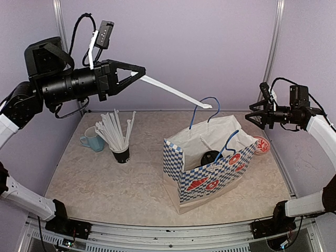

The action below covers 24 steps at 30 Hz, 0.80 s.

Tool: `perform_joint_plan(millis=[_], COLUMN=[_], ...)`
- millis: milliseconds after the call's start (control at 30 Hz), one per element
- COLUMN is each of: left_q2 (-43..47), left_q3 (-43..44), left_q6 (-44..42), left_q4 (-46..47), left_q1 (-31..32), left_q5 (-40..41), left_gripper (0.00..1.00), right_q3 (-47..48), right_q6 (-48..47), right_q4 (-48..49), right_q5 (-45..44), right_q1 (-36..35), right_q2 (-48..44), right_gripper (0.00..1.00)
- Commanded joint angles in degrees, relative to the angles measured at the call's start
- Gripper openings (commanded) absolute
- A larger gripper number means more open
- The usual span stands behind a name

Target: Pack the takeout coffee

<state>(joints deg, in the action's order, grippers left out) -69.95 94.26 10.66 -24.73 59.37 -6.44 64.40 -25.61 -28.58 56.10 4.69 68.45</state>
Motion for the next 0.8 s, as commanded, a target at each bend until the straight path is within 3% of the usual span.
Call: perform_joint_plan(millis=[0, 367, 467, 533, 767], left_q2=[-5.2, -27.2, -35.6, -39.9, -35.1], left_q3=[-0.9, 3.2, 12.0, 17.8, 13.3], left_q6=[-0.3, -0.8, -2.5, -3.9, -6.8], left_q4=[6.3, 12.6, 4.8, -1.7, -1.3], left_q1=[0.8, 1.3, 1.4, 2.0, 3.5], left_q5=[-2.1, 6.0, 10.6, 11.8, 16.0], left_gripper=[0.0, 0.0, 0.34, 0.46, 0.53], right_q3=[-0.2, -0.1, -0.1, -0.1, -0.9], right_q6=[-0.2, -1.1, -1.4, -1.7, -1.7], right_q4=[-0.1, -0.7, -1.0, -1.3, -0.8], right_q5=[-0.2, -0.7, -0.9, -1.0, -0.4], right_q1=[0.5, 0.5, 0.5, 0.5, 0.5], right_q2=[-0.7, -0.9, -1.1, -1.2, -1.2], right_gripper=[0.73, 0.73, 0.73, 0.73, 0.73])
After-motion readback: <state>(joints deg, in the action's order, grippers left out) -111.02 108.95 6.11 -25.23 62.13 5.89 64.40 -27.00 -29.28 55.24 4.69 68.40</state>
